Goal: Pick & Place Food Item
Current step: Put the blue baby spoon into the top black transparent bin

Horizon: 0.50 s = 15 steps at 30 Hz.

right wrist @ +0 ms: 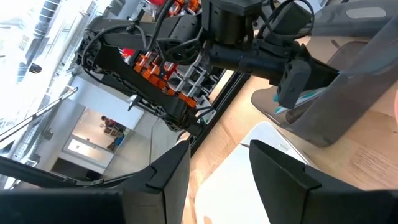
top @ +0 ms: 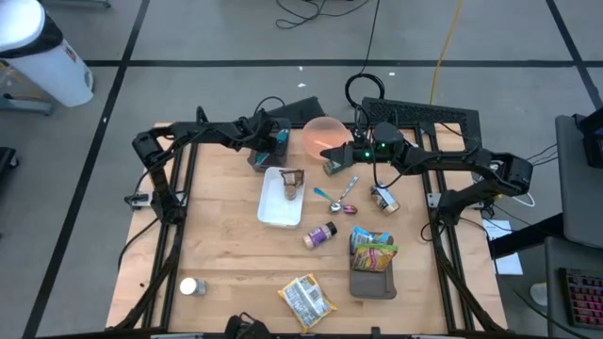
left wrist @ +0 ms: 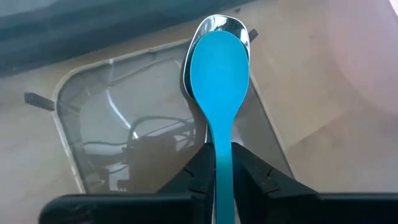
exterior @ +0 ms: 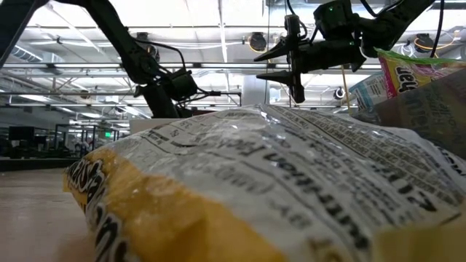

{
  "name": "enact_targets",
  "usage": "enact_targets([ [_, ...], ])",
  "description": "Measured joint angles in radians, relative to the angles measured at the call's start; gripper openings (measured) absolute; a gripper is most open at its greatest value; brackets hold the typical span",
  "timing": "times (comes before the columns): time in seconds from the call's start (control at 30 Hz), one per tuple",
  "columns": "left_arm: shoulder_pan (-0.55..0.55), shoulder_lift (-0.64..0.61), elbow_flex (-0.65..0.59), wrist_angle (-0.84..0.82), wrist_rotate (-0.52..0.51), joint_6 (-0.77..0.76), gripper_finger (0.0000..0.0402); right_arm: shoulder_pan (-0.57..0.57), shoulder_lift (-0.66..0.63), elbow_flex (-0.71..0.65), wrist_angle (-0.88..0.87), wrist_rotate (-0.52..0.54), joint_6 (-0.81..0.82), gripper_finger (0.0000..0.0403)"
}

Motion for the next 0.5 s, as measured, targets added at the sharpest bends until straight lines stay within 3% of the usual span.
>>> enact_targets([
  [0.5,0.001,0.001,-0.002,0.02,0.035,0.021,0.0062,0.0,0.0,0.0,-0.005,0.0,0.0,0.0161],
])
